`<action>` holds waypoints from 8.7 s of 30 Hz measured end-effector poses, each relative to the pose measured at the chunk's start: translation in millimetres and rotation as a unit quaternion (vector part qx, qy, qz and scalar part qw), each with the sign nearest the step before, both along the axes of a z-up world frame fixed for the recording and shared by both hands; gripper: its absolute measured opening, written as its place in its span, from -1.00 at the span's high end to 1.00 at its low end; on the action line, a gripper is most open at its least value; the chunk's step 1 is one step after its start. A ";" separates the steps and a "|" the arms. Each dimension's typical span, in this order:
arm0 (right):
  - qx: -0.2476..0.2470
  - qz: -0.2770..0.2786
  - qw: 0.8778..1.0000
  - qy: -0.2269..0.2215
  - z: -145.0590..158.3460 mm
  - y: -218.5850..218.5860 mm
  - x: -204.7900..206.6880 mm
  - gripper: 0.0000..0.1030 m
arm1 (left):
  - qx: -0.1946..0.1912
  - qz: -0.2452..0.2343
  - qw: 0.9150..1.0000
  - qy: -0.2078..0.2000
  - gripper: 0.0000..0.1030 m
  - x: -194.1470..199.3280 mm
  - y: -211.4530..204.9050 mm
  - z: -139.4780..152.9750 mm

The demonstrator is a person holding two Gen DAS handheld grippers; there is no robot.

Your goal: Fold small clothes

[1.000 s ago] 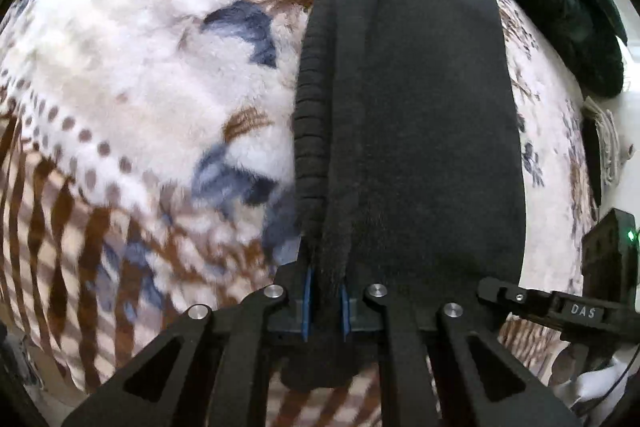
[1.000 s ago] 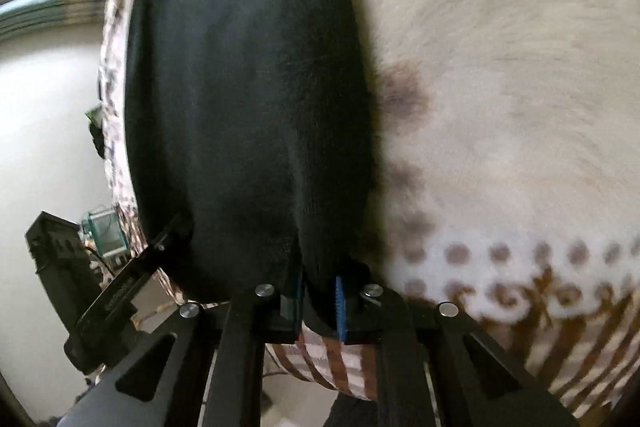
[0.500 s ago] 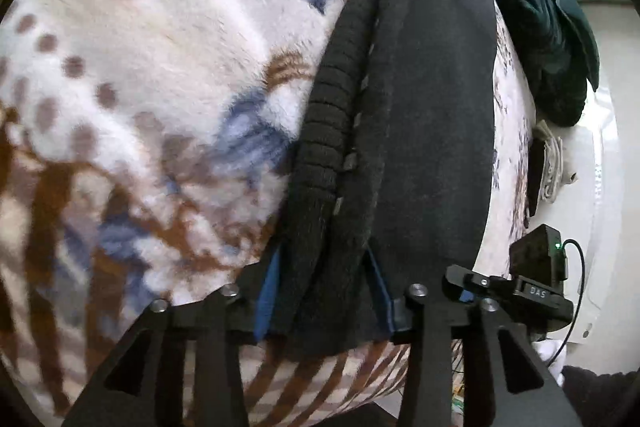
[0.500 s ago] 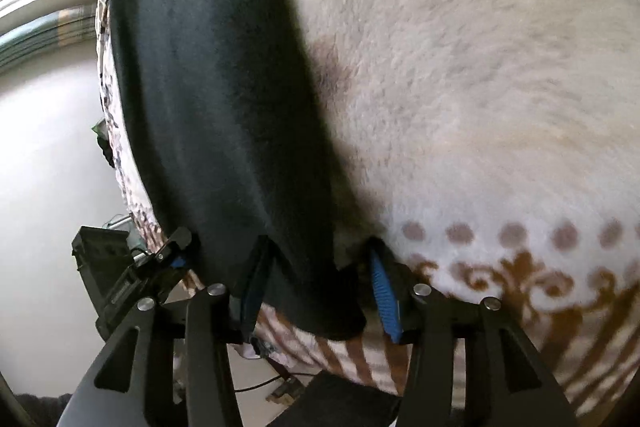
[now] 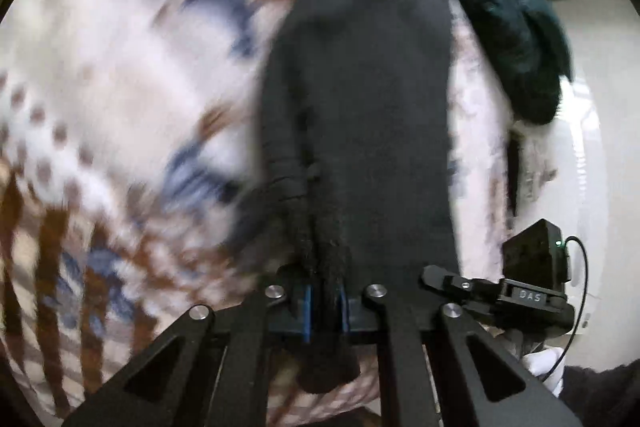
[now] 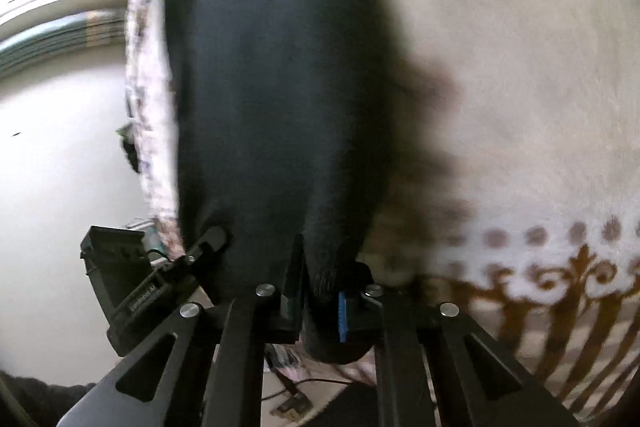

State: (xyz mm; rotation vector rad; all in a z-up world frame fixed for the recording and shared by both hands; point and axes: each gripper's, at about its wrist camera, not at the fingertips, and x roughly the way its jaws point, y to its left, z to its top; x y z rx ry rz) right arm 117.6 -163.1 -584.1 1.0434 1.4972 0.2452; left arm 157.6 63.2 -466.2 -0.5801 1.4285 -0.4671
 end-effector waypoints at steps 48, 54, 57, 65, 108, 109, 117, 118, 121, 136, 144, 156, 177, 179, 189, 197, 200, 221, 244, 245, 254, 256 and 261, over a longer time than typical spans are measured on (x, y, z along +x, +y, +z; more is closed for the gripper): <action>-0.209 -0.035 0.966 -0.148 47.0 -156.0 496.2 -0.32 | 0.185 -0.128 0.961 -0.160 0.82 479.9 -152.7 -13.6; -0.293 0.020 0.945 -0.143 40.5 -130.2 511.3 0.87 | 0.183 -0.125 0.958 -0.183 0.86 475.1 -151.2 -7.5; -0.289 -0.041 0.946 -0.139 49.2 -154.8 499.6 0.88 | 0.176 -0.126 0.958 -0.189 0.86 477.3 -150.2 -1.3; -0.270 -0.114 0.951 -0.102 27.5 -183.8 495.3 0.88 | 0.159 -0.131 0.970 -0.131 0.80 512.2 -167.9 -37.3; -0.063 -0.097 0.986 -0.117 4.7 -169.9 481.3 0.85 | -0.106 0.012 0.994 -0.033 0.64 485.4 -76.4 -56.5; -0.088 -0.098 0.984 -0.119 7.2 -172.4 480.2 0.85 | -0.067 0.011 0.997 -0.033 0.64 486.6 -75.1 -59.4; -0.214 -0.077 0.969 -0.099 13.1 -178.0 482.1 0.85 | -0.042 -0.009 0.997 -0.063 0.53 490.0 -86.3 -47.0; -0.219 -0.078 0.967 -0.103 17.1 -178.3 479.9 0.85 | -0.046 -0.011 0.997 -0.065 0.45 491.1 -88.4 -47.7; -0.214 -0.079 0.969 -0.099 17.9 -181.8 474.0 0.72 | -0.049 -0.014 0.997 -0.054 -0.18 498.7 -88.4 -52.1; -0.151 -0.058 0.985 -0.061 -11.8 -195.9 484.7 0.03 | 0.007 -0.040 0.991 -0.126 -0.27 480.3 -104.0 6.3; -0.116 -0.026 0.990 -0.077 30.6 -192.0 422.4 -0.92 | -0.048 0.088 0.992 -0.076 -0.61 327.0 -68.0 47.3; -0.106 -0.009 0.992 -0.071 27.0 -199.2 415.6 -0.99 | -0.092 0.225 0.968 0.068 -0.62 241.8 -115.0 -70.1; -0.065 -0.019 0.992 -0.102 -22.8 -187.4 494.7 0.54 | -0.048 0.245 0.968 -0.023 0.47 267.3 -100.5 -46.1; -0.053 -0.046 0.992 -0.105 -14.6 -191.5 473.4 0.56 | -0.033 0.205 0.977 -0.039 0.47 276.2 -86.9 -31.8; -0.022 -0.129 0.990 -0.043 -0.6 -145.4 299.0 0.58 | 0.017 0.041 0.998 -0.053 0.32 337.2 -37.6 -22.3; -0.077 -0.134 0.987 -0.034 18.1 -186.7 285.6 -0.29 | -0.047 0.097 0.994 -0.019 -0.53 309.5 -11.7 -27.7; -0.092 -0.104 0.988 -0.067 26.8 -208.7 313.4 -0.58 | -0.061 0.122 0.991 0.003 -0.53 303.0 -9.6 -44.6; 0.033 0.031 0.996 -0.072 7.2 -179.6 363.7 0.63 | -0.034 -0.024 0.996 -0.073 0.39 381.1 -41.6 -26.5; 0.011 0.062 0.992 -0.110 12.8 -128.6 401.0 0.65 | -0.072 -0.025 0.993 -0.094 0.53 389.5 -42.8 -4.1; 0.011 0.060 0.991 -0.117 22.2 -124.7 404.0 0.65 | -0.074 -0.022 0.992 -0.099 0.53 398.3 -38.6 5.3; 0.028 0.028 0.987 -0.156 64.0 -115.6 470.6 0.65 | -0.053 -0.036 0.989 -0.134 0.53 485.7 -17.1 49.7; 0.028 0.021 0.987 -0.157 63.2 -111.1 489.0 0.65 | -0.047 -0.044 0.988 -0.137 0.53 512.2 -16.7 50.8; 0.021 -0.001 0.990 -0.140 41.1 -113.3 538.4 0.65 | -0.029 -0.066 0.990 -0.122 0.53 574.4 -19.1 25.4</action>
